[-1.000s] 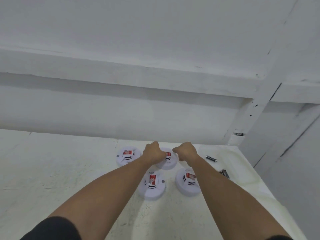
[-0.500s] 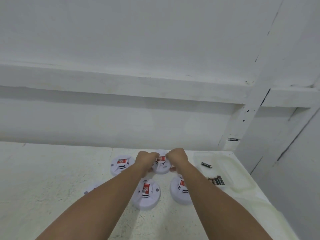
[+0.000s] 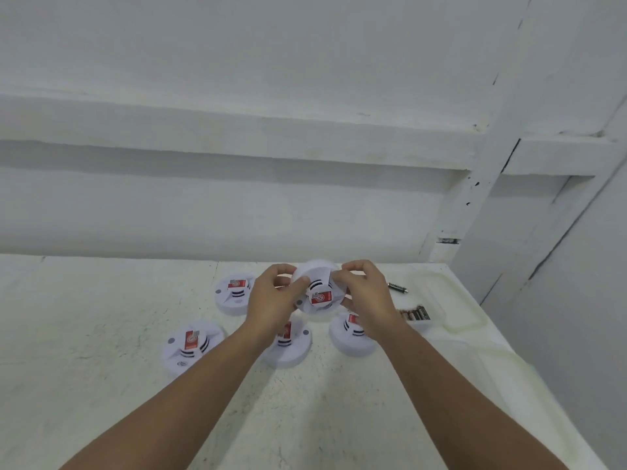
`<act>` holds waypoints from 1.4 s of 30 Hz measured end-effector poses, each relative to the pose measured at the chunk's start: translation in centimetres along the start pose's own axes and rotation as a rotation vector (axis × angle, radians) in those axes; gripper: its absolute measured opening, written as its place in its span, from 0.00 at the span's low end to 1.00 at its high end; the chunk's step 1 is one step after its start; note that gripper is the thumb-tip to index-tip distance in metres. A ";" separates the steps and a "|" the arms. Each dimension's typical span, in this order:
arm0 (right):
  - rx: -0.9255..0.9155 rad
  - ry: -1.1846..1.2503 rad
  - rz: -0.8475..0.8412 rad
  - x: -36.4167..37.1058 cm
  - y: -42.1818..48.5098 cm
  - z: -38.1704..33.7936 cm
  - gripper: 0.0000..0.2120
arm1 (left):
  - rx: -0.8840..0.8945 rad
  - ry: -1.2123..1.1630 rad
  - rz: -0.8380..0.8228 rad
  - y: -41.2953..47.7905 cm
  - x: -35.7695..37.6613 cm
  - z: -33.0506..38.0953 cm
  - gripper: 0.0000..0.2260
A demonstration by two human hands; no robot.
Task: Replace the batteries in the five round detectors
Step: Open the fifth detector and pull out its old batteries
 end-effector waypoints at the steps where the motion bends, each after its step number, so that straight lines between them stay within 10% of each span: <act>1: -0.013 0.000 -0.019 -0.1 -1.0 0.0 0.08 | 0.016 -0.008 -0.019 -1.0 -0.3 -0.1 0.09; 21: -0.163 -0.416 -0.143 -1.0 -13.7 9.5 0.06 | 0.122 -0.103 -0.315 -12.7 -3.0 -9.0 0.18; 42: -0.543 -1.132 -0.461 2.0 -16.1 8.3 0.09 | 0.179 0.602 -0.462 -14.6 -1.9 -8.0 0.46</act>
Point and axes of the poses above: each hand's wrist, its own y-axis towards the middle knuckle, its own x-axis out of the palm, z = x × y, the point moved 5 cm from there along y, towards the middle knuckle, and after that the axes turned 4 degrees about -z, right-handed, at the moved point
